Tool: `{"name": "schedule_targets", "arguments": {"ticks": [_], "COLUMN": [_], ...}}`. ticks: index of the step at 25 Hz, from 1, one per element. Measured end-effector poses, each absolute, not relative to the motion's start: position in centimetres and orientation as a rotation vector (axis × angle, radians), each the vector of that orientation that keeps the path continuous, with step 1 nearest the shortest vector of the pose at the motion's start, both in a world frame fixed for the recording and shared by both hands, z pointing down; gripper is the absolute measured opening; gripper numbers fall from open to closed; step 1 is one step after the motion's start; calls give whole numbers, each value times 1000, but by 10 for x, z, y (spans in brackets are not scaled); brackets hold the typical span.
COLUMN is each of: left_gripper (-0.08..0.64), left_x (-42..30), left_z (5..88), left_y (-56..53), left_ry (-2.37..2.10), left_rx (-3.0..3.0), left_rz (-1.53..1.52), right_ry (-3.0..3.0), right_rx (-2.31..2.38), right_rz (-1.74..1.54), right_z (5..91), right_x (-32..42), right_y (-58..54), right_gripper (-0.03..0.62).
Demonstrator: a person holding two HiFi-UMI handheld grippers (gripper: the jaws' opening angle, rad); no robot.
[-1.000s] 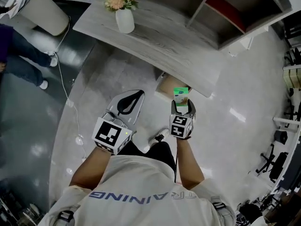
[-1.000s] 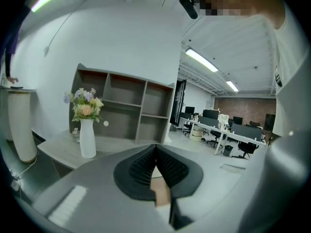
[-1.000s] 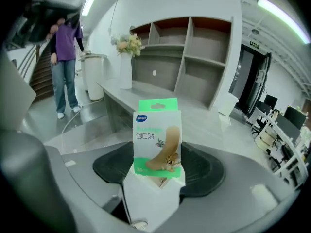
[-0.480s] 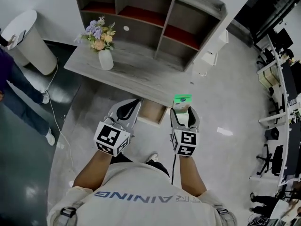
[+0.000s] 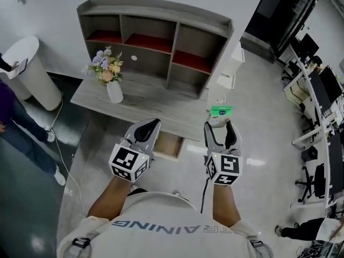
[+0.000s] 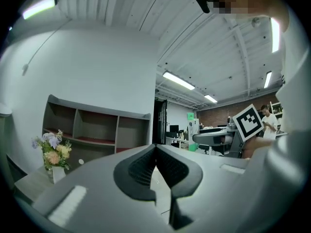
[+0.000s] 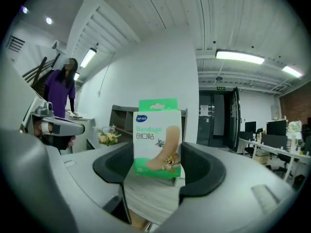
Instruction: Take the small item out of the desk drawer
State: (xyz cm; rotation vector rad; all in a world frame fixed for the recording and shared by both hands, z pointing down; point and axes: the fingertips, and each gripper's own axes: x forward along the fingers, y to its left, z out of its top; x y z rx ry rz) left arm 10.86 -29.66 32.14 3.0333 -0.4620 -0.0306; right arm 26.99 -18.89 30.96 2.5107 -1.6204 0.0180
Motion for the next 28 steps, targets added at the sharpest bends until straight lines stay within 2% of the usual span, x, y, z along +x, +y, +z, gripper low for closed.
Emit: {"name": "schedule_targets", "arguments": {"ticks": [28], "left_gripper": [-2], "left_x": [89], "left_z": [321], "left_y": [-309], "left_ry": [-483], "left_rx": [3032], "left_rz": [-16], "right_ry": [-1708], "right_rx": [2470], "right_rz": [11], "right_z": [308], "right_x": [245], "right_y": [-215], "right_gripper": [318]}}
